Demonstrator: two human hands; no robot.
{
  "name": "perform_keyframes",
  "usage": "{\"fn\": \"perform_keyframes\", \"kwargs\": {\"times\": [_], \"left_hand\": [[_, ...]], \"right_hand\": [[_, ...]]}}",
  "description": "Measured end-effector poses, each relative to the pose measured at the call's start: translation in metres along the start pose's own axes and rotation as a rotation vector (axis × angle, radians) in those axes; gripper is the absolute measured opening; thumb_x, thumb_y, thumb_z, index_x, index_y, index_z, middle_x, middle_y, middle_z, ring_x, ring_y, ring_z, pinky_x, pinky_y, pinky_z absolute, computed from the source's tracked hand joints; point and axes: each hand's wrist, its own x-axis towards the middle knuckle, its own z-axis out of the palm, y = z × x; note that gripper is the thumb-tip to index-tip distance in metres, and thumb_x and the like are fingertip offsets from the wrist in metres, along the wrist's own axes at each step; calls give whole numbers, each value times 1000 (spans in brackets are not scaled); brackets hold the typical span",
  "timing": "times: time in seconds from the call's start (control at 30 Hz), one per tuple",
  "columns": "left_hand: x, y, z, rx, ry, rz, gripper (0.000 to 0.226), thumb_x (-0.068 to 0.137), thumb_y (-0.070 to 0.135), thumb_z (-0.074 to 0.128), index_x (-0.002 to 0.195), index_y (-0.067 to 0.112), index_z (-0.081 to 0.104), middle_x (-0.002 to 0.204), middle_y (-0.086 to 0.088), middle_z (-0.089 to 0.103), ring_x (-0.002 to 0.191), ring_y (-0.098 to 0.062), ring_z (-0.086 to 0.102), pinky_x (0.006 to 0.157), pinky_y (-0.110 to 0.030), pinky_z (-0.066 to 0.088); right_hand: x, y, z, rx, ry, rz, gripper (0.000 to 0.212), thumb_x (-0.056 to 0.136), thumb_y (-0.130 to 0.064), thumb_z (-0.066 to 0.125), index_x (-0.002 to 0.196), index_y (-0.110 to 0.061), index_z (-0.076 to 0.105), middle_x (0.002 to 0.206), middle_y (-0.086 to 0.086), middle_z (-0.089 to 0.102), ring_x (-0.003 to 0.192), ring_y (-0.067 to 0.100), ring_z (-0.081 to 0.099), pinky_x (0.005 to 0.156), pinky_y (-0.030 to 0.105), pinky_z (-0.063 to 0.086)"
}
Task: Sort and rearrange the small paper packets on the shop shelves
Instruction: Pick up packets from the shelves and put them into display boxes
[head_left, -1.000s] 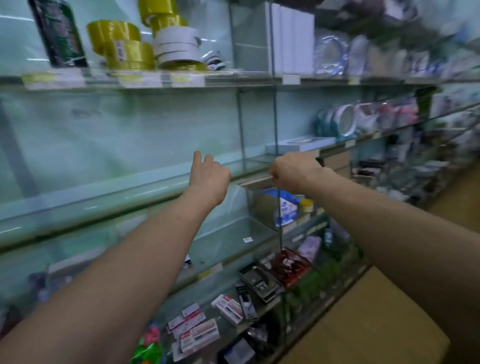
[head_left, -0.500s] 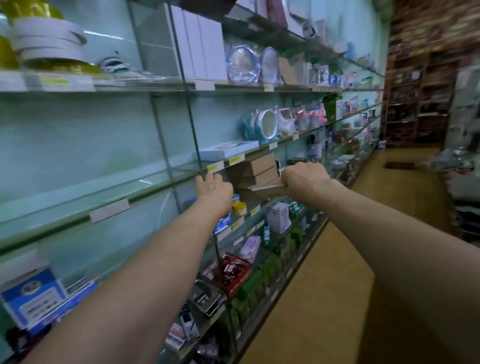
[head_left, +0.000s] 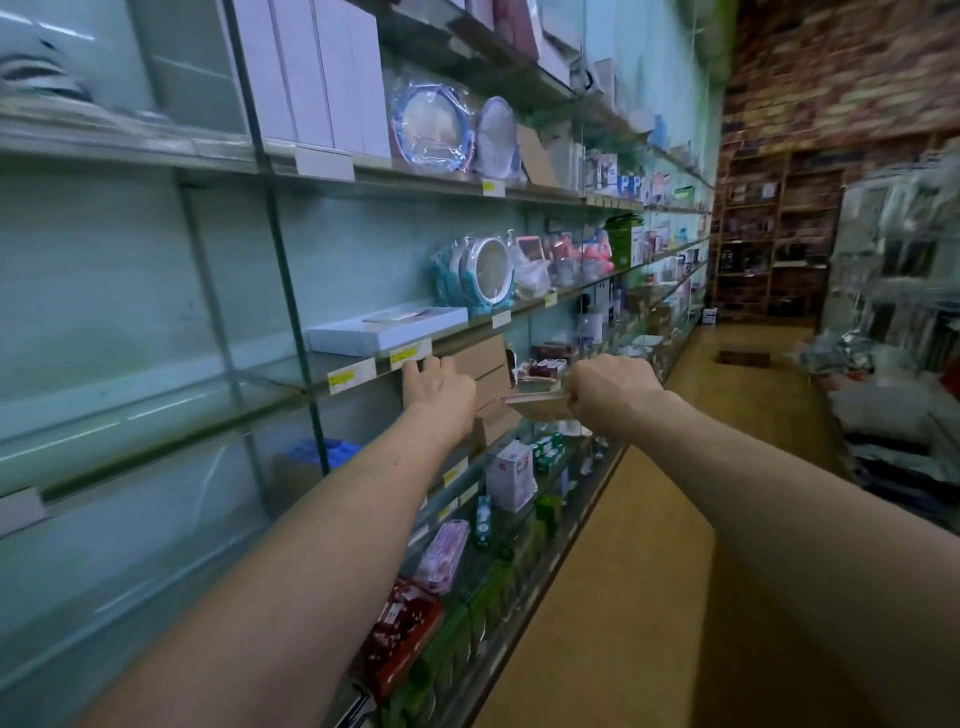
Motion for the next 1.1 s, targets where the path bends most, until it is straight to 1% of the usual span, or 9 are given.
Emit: {"fn": "perform_keyframes", "kwargs": {"times": [0.2, 0.3, 0.43, 0.6, 0.73, 0.8, 0.87, 0.97, 1.1], "left_hand": [[76, 6, 7, 1, 7, -17, 44, 88, 28, 61, 130, 20, 52, 135, -10, 44, 127, -27, 37, 102, -43, 30], [105, 11, 15, 17, -11, -16, 46, 87, 28, 63, 131, 20, 51, 134, -10, 45, 127, -28, 38, 102, -44, 30], [137, 22, 25, 38, -29, -22, 48, 85, 28, 66, 129, 17, 53, 135, -11, 46, 128, -29, 38, 103, -44, 30], [173, 35, 34, 40, -41, -36, 45, 84, 24, 65, 127, 18, 53, 133, -11, 46, 127, -28, 39, 103, -46, 30], [202, 50, 35, 31, -36, -74, 42, 86, 26, 62, 126, 20, 53, 129, -10, 48, 123, -27, 40, 100, -44, 31], [218, 59, 33, 27, -28, -106, 40, 86, 25, 63, 125, 20, 54, 128, -10, 48, 122, -27, 41, 99, -44, 31], [234, 67, 29, 20, -27, -141, 40, 86, 22, 61, 126, 20, 53, 129, -10, 47, 124, -27, 39, 101, -44, 30], [254, 77, 25, 36, -37, -198, 41, 88, 20, 58, 129, 20, 51, 135, -10, 45, 128, -27, 37, 104, -44, 27], [275, 78, 23, 31, -42, -269, 42, 88, 23, 59, 129, 22, 50, 137, -9, 44, 129, -26, 36, 105, -44, 27]], "right_hand": [[67, 22, 14, 3, 31, 5, 16, 92, -16, 50, 99, -17, 64, 81, 3, 52, 74, 24, 49, 66, 32, 39], [96, 30, 26, 6, 41, 6, 15, 92, -15, 50, 100, -15, 63, 82, 4, 51, 74, 25, 48, 67, 31, 39], [130, 39, 46, 30, 39, -11, 19, 92, -16, 51, 106, -15, 63, 82, 2, 51, 74, 23, 49, 67, 32, 42], [175, 54, 67, 50, 32, -59, 21, 93, -19, 50, 110, -17, 62, 85, 2, 50, 77, 23, 49, 73, 35, 46], [209, 71, 81, 71, 44, -113, 22, 94, -20, 50, 112, -19, 62, 87, 2, 50, 79, 23, 48, 72, 34, 42], [228, 83, 85, 68, 50, -146, 22, 92, -22, 53, 113, -18, 61, 90, 5, 55, 79, 23, 47, 72, 33, 41], [249, 96, 85, 60, 62, -178, 22, 91, -23, 55, 112, -18, 61, 92, 5, 57, 78, 23, 46, 70, 32, 39], [275, 114, 84, 66, 91, -223, 19, 92, -18, 50, 106, -18, 62, 86, 4, 51, 77, 23, 46, 68, 31, 37], [309, 128, 86, 95, 151, -306, 15, 92, -15, 47, 96, -19, 61, 85, 3, 52, 75, 23, 47, 67, 29, 38]]}}
